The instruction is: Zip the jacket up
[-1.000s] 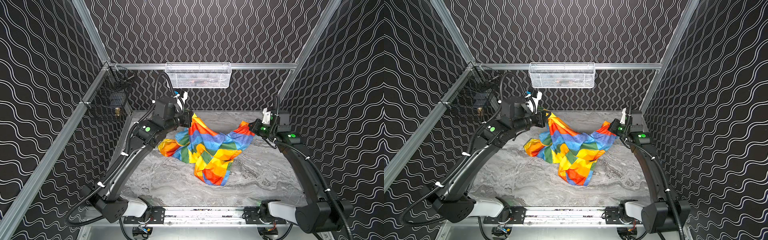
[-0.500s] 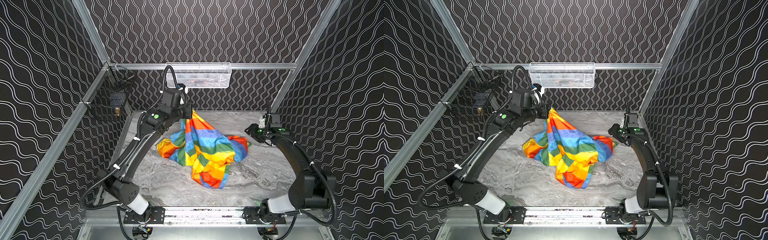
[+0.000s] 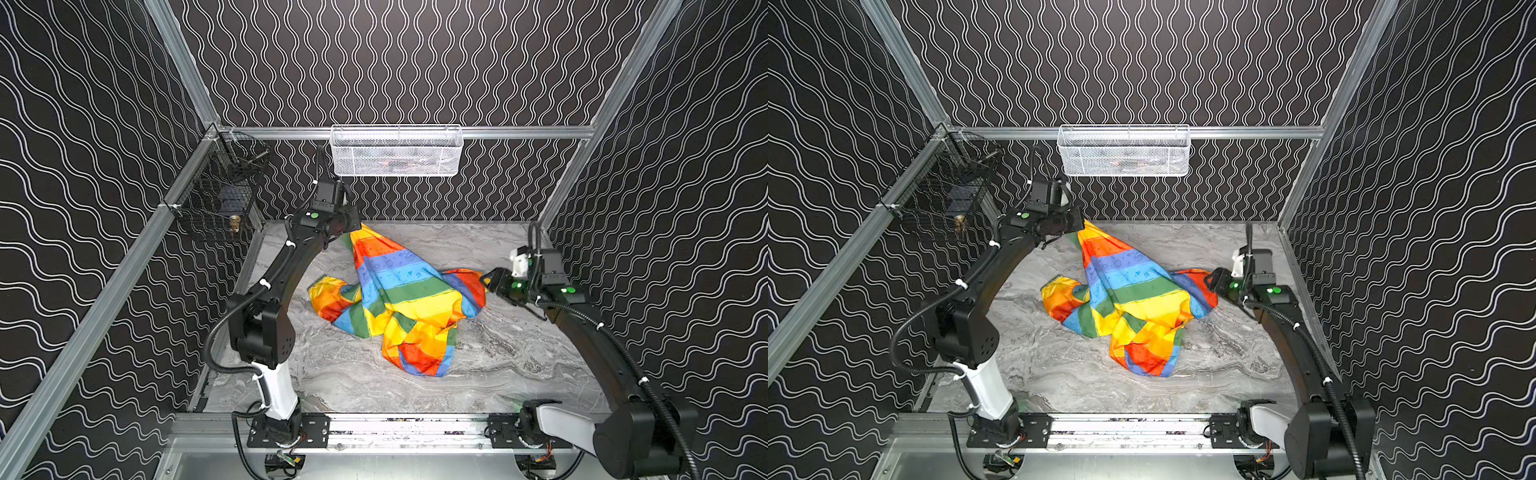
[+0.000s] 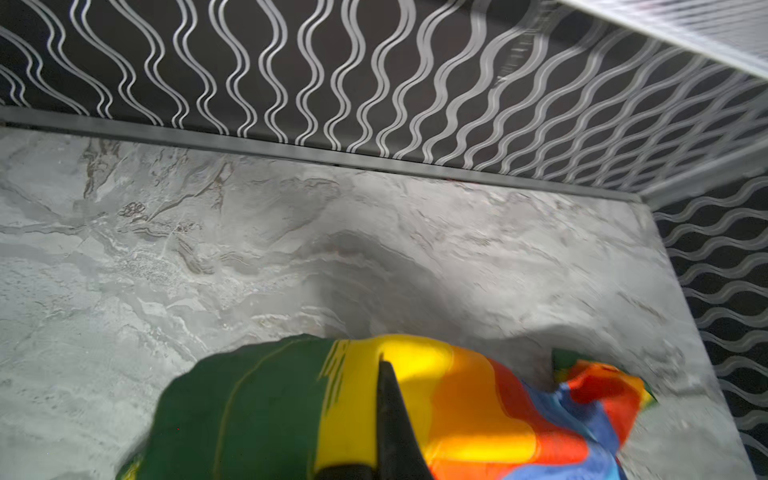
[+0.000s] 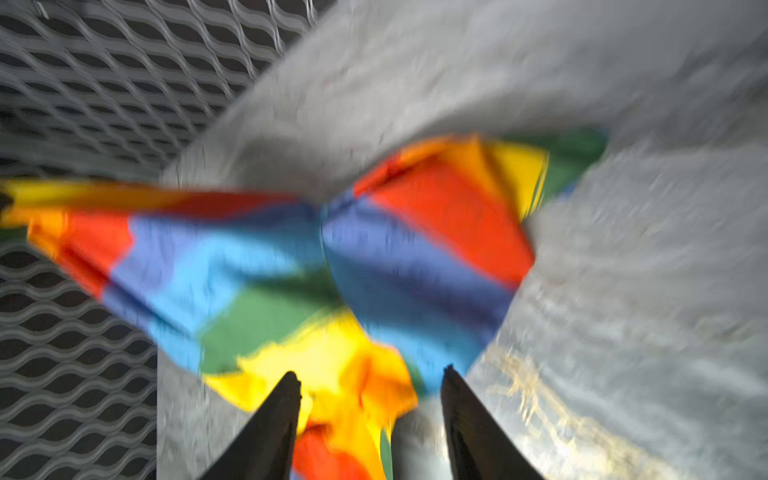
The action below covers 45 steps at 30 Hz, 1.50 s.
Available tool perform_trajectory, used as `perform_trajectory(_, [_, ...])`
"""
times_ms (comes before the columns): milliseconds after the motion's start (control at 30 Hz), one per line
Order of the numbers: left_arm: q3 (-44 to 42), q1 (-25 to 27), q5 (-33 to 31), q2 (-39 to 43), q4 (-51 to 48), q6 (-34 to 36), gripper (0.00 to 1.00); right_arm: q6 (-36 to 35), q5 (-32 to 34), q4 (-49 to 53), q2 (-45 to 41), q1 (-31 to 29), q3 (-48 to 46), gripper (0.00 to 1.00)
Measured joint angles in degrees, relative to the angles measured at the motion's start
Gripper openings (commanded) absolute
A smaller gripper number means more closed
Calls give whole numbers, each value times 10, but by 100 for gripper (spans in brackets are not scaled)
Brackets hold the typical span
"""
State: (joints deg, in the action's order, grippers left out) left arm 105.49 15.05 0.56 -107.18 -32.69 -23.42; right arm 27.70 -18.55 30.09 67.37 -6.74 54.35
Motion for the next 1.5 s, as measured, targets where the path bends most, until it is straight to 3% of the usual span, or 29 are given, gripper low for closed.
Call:
perform_trajectory(233, [34, -19, 10, -91, 21, -17, 0, 61, -2, 2, -52, -127, -103, 64])
perform_trajectory(267, [38, -21, 12, -103, 25, -17, 7, 70, -3, -1, -54, -142, -115, 64])
perform_trajectory(400, [43, -35, 12, -140, 35, -25, 51, 108, 1, -14, -57, -178, -160, 63])
perform_trajectory(500, [42, -44, 17, -152, 36, -37, 60, 127, -1, -26, -59, -207, -188, 62])
perform_trajectory(900, [-157, -45, 48, -7, 75, -66, 56, 188, 5, -99, 10, -313, -222, 53])
perform_trajectory(1067, [-264, -39, 88, 81, 76, -78, 58, 199, 12, -118, 50, -340, -216, 33])
perform_trajectory(1267, [-384, 9, 119, 168, 60, -78, 60, 197, 24, -115, 68, -346, -169, 3])
perform_trajectory(1500, [-491, 22, 136, 217, 64, -96, 63, 179, 42, -71, 69, -347, -60, 0])
